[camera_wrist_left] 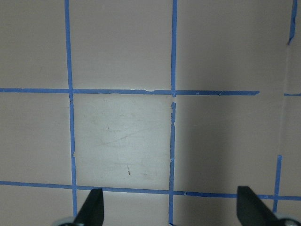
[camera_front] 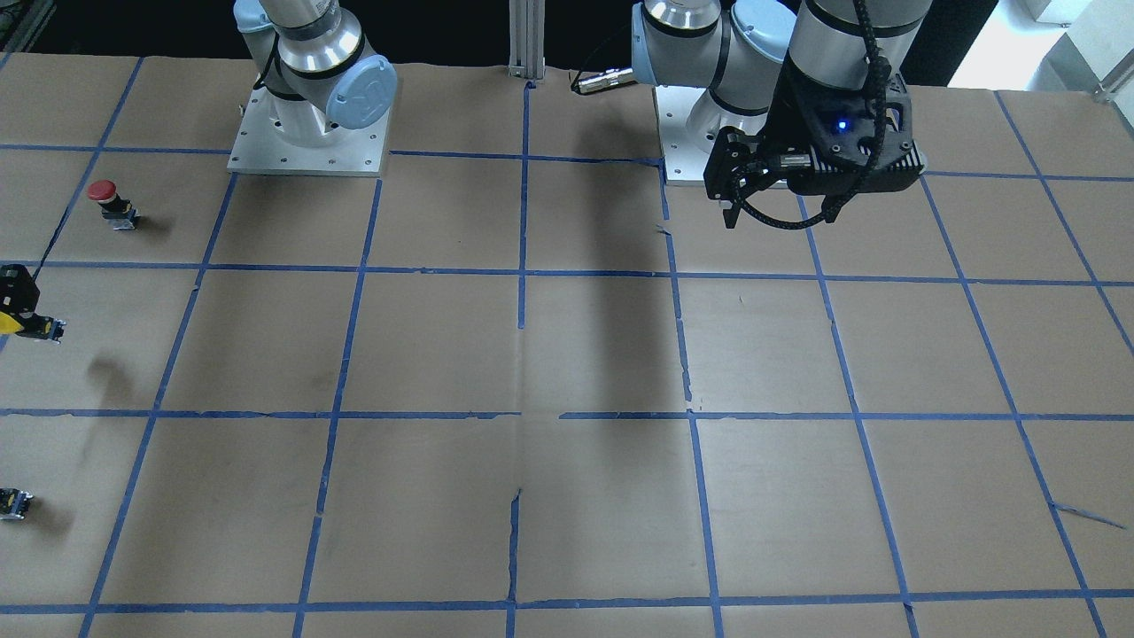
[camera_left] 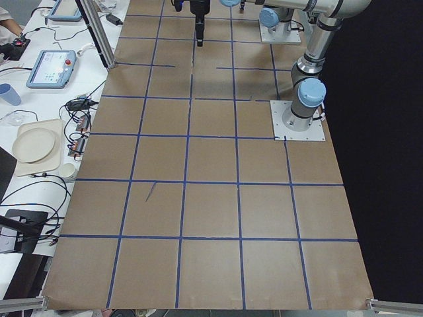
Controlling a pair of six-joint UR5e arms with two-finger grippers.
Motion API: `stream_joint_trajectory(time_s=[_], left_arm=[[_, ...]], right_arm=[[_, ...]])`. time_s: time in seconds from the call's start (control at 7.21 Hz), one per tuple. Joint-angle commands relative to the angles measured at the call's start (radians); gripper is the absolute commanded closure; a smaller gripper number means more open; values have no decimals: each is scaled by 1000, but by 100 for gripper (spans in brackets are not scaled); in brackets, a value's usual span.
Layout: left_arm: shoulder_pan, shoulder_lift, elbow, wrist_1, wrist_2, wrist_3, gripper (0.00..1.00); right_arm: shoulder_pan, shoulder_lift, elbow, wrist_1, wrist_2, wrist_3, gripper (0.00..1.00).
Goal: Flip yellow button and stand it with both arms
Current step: 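Lower the button upright onto the table with the right gripper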
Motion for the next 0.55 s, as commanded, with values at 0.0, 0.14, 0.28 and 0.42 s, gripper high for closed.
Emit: stream_joint_trajectory(time_s=[0.0,0.14,0.28,0.42], left_arm=[[-2,-7,8,1,15,0,1],[-5,-20,19,0,30,2,1],[-6,-27,28,-2,30,2,1],[-6,-29,48,-3,27,2,1]], right_arm=[[-10,6,60,-102,25,-12,84],[-9,2,118,-232,24,-14,84],[-9,-14,164,-280,25,-14,84],[-9,-40,175,-280,27,-12,84]])
